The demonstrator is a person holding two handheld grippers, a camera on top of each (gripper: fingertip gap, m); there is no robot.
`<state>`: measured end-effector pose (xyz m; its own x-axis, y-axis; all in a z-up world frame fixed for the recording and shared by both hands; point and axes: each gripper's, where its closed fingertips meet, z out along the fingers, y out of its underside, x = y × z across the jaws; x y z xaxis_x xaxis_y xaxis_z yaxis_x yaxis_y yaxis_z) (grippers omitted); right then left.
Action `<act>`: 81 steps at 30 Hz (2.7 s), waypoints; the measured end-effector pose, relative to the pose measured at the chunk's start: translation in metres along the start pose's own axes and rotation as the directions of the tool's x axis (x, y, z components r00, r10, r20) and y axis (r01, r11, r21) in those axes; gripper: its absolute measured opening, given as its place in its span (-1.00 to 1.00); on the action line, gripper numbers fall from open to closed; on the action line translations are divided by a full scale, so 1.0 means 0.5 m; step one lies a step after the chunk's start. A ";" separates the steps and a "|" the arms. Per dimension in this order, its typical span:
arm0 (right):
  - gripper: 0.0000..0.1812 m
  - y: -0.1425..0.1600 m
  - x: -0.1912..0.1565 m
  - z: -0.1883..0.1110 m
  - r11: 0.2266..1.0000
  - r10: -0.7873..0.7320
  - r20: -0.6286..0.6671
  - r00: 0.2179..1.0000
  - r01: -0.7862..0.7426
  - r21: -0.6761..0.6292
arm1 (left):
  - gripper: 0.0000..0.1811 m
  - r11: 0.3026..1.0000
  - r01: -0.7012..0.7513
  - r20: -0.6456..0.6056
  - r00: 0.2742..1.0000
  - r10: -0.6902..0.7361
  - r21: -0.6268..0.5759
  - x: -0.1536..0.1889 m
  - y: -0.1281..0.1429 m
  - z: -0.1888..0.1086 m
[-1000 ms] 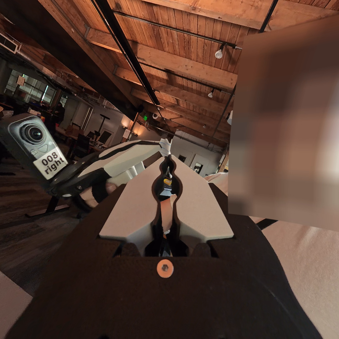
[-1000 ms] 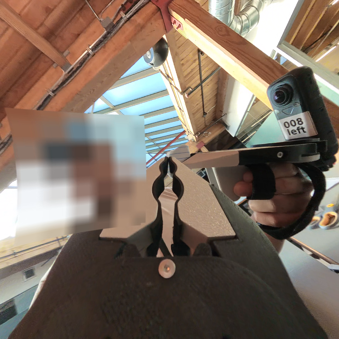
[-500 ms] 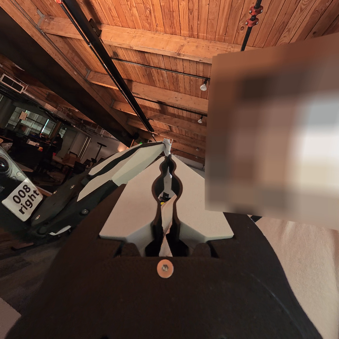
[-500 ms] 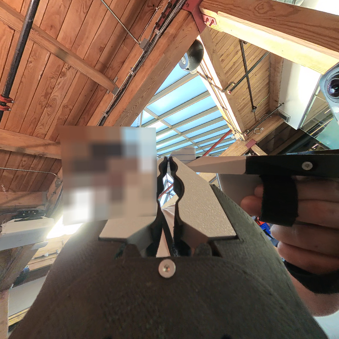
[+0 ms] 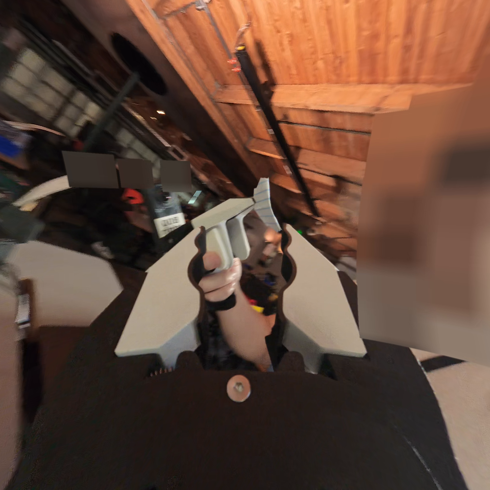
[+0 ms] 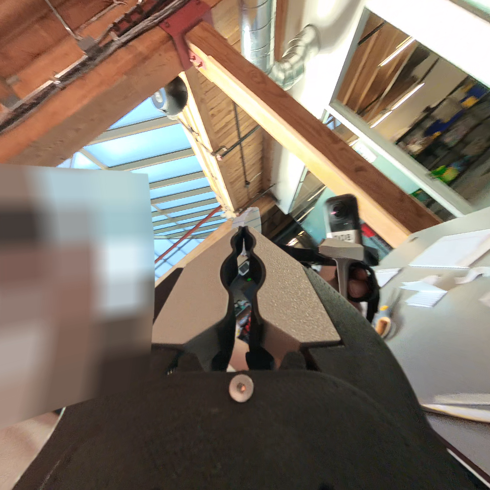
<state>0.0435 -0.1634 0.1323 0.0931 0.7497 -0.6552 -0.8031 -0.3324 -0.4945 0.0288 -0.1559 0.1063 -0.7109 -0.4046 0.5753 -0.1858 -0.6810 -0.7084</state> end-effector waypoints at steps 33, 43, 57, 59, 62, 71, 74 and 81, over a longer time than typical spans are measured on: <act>-1.00 0.026 0.119 -0.001 0.977 -0.213 -0.334 0.918 0.195 -0.086 | -1.00 0.799 -0.498 0.617 0.524 0.587 -0.336 -0.054 -0.043 -0.103; -1.00 0.045 0.142 -0.031 0.969 -0.215 -0.350 0.912 0.155 -0.192 | -1.00 0.940 -0.281 0.455 0.823 0.339 -0.193 -0.024 -0.026 -0.073; -1.00 0.087 0.106 -0.013 0.942 -0.134 -0.129 0.983 0.085 -0.325 | -1.00 0.942 -0.135 0.371 0.895 0.249 -0.307 -0.035 -0.001 -0.075; -1.00 0.079 0.089 -0.010 0.968 -0.018 -0.051 0.999 0.005 -0.251 | -1.00 0.961 -0.042 0.318 0.939 0.132 -0.272 -0.036 0.010 -0.075; -1.00 0.072 0.109 -0.020 0.980 0.085 -0.048 0.995 -0.092 -0.177 | -1.00 0.978 0.015 0.264 0.964 0.042 -0.210 -0.044 0.022 -0.069; -1.00 0.034 0.176 -0.075 0.999 0.030 -0.260 0.965 -0.036 -0.020 | -0.40 0.996 0.083 0.313 0.947 -0.072 -0.021 -0.090 0.055 -0.091; -1.00 0.040 0.175 -0.071 0.999 0.028 -0.266 0.964 -0.032 -0.010 | -0.44 1.000 -0.004 0.363 0.932 0.004 -0.002 -0.104 0.055 -0.070; -1.00 0.101 0.158 -0.078 0.988 -0.103 -0.272 0.957 0.067 -0.141 | -1.00 0.987 -0.109 0.351 0.925 0.145 -0.121 -0.092 0.068 -0.067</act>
<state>0.0334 -0.1433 0.0334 0.3322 0.5959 -0.7311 -0.7040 -0.3592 -0.6126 0.0323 -0.1398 0.0420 -0.4466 -0.6875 0.5727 -0.1882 -0.5536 -0.8113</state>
